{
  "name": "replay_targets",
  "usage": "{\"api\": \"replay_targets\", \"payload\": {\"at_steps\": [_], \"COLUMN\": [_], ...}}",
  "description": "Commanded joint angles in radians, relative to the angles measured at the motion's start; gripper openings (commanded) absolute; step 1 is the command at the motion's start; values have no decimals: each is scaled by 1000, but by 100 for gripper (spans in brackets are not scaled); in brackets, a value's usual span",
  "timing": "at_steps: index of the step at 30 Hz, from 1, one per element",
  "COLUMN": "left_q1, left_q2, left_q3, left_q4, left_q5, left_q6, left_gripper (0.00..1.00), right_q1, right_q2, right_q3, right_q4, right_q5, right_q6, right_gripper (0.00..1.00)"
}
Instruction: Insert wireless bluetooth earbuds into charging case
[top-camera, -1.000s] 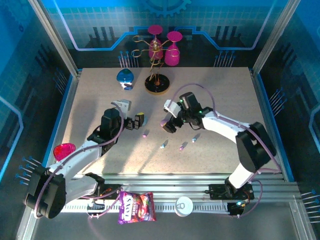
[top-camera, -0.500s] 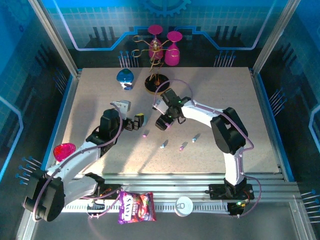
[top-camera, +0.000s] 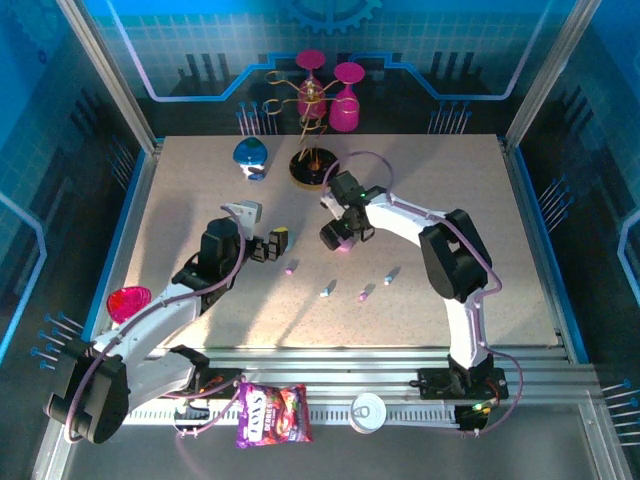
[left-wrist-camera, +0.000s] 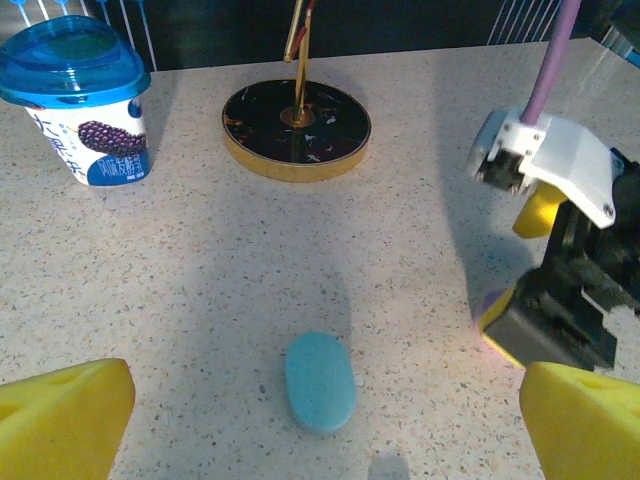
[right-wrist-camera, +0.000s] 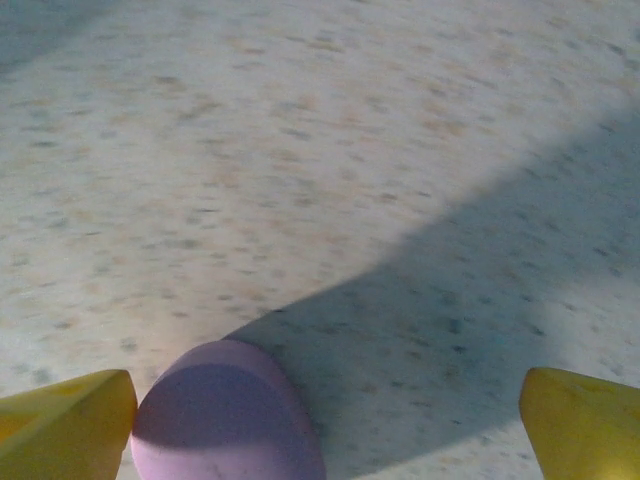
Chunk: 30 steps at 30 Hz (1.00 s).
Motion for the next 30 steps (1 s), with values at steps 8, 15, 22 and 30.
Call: {"api": "replay_targets", "payload": {"at_steps": [8,15,22,30], "left_q1": [-22,-35,-55,-74], "left_q2": [45,70,76,82], "left_q3": [20,28,26,29], "left_q4": [12,20,16,16], "left_q5": [4,0,-19,-32], "left_q6": [-20,-7,5,16], "left_gripper": [99,99,99,99], "right_q1": [-44,-22,-22,-19], "right_q2": [-106,-26,113,205], "right_q3": [-51,43,238,367], "right_q4": [-25,-188,-384,-493], "right_q5": [-106,-61,19,2], "right_q6": [210,184,320,392], "right_gripper": [88,68,64,63]}}
